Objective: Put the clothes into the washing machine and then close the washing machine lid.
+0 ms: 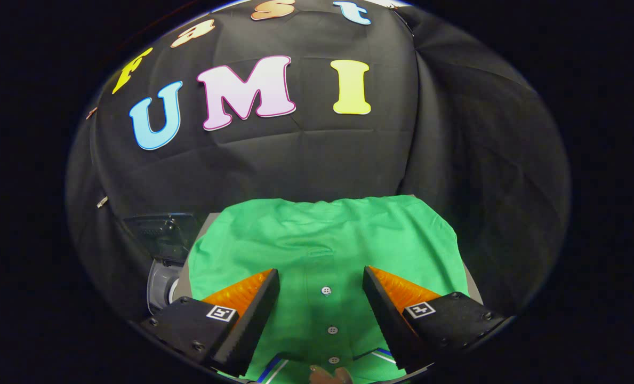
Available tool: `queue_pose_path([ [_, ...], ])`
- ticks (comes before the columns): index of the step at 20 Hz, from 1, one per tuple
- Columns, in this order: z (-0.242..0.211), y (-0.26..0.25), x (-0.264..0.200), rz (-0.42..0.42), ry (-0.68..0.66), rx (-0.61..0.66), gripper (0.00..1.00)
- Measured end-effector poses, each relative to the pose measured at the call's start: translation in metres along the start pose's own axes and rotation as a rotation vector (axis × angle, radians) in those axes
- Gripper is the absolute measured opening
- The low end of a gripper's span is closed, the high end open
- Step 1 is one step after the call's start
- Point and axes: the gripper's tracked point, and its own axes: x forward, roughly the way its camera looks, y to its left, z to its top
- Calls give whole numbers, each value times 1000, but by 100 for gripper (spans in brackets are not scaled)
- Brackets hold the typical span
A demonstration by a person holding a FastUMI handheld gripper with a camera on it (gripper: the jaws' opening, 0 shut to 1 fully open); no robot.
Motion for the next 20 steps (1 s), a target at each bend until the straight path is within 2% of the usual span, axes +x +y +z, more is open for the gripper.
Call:
queue_pose_path([
  [5,-15,-6,6,-14,59,-12,97],
  [15,-16,-3,18,-49,134,-77,97],
  [18,-14,-18,20,-102,141,-89,55],
  [20,-15,-19,18,-105,140,-104,26],
])
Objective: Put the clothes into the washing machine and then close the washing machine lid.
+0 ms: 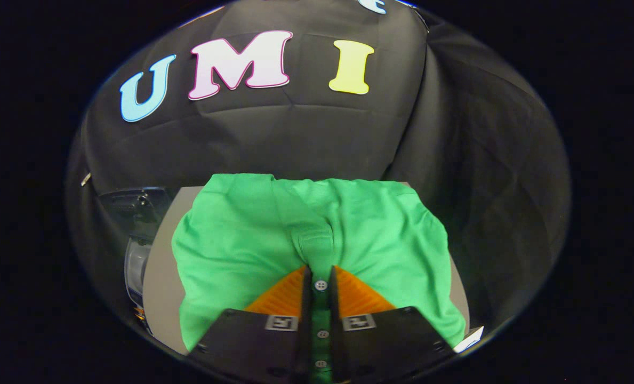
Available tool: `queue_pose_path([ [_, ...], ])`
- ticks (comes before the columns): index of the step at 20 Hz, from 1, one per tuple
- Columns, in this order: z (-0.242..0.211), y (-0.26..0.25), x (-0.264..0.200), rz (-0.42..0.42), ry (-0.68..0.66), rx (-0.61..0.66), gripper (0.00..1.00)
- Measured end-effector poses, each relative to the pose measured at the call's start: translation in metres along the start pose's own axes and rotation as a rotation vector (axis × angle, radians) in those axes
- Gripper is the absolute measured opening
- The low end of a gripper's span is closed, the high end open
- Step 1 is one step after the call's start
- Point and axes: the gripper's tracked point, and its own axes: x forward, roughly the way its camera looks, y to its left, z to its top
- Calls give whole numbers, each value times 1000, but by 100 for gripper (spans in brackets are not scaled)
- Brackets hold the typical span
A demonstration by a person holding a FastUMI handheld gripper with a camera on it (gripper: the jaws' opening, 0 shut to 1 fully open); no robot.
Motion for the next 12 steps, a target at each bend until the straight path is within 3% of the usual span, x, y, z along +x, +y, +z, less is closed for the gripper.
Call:
queue_pose_path([
  [1,0,0,0,0,-6,-18,12],
  [2,-1,-1,1,-2,-18,-20,12],
  [3,2,-1,3,-3,-26,-17,5],
  [12,18,0,-24,58,-120,55,5],
])
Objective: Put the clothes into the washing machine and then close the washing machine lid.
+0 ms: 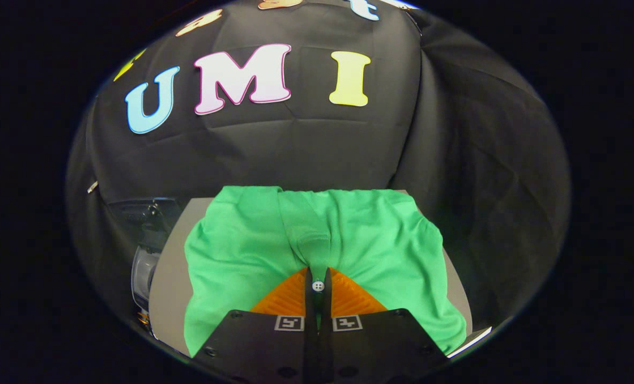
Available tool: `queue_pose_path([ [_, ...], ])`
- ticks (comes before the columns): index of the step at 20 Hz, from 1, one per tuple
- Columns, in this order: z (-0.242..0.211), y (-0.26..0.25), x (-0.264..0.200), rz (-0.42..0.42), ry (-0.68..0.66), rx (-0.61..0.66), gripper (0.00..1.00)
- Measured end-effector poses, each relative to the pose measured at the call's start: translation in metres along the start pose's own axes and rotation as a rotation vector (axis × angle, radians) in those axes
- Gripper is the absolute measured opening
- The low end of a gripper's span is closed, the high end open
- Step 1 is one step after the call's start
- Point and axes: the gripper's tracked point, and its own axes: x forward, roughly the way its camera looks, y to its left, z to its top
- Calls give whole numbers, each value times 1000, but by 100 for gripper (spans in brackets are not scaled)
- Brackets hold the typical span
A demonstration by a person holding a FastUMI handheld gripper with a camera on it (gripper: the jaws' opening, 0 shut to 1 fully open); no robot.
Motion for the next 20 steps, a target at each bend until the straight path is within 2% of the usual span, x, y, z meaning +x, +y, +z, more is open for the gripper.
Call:
queue_pose_path([
  [4,39,2,-41,20,-113,49,5],
  [12,133,35,-156,79,-425,40,4],
  [20,174,118,-213,250,-513,40,4],
])
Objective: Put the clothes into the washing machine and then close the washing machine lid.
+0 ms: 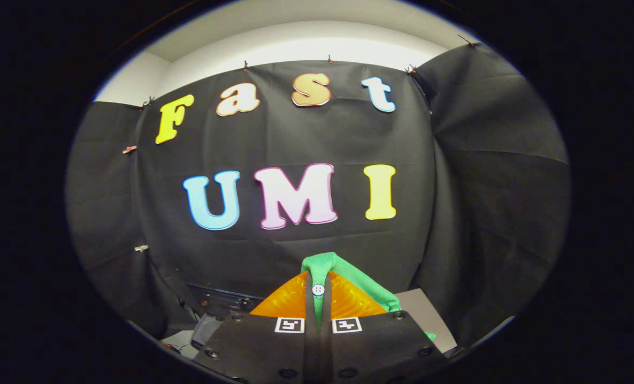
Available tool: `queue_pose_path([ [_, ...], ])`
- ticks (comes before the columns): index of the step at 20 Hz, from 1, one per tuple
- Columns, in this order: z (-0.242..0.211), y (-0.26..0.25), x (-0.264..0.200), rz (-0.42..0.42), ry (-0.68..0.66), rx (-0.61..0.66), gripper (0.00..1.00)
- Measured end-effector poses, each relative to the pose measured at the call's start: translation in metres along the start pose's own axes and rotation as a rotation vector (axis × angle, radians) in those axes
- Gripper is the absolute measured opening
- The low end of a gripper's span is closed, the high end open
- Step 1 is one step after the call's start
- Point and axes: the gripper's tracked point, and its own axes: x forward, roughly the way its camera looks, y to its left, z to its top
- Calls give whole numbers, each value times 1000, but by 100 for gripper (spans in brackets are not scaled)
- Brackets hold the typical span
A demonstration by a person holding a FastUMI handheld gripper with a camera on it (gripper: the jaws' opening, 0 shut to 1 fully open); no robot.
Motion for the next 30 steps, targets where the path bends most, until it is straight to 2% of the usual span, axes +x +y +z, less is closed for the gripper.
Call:
queue_pose_path([
  [9,24,141,-7,272,-60,8,4],
  [16,-4,233,0,467,-14,11,4],
  [22,-83,271,41,535,141,-10,4],
  [30,-244,271,119,531,460,-43,4],
])
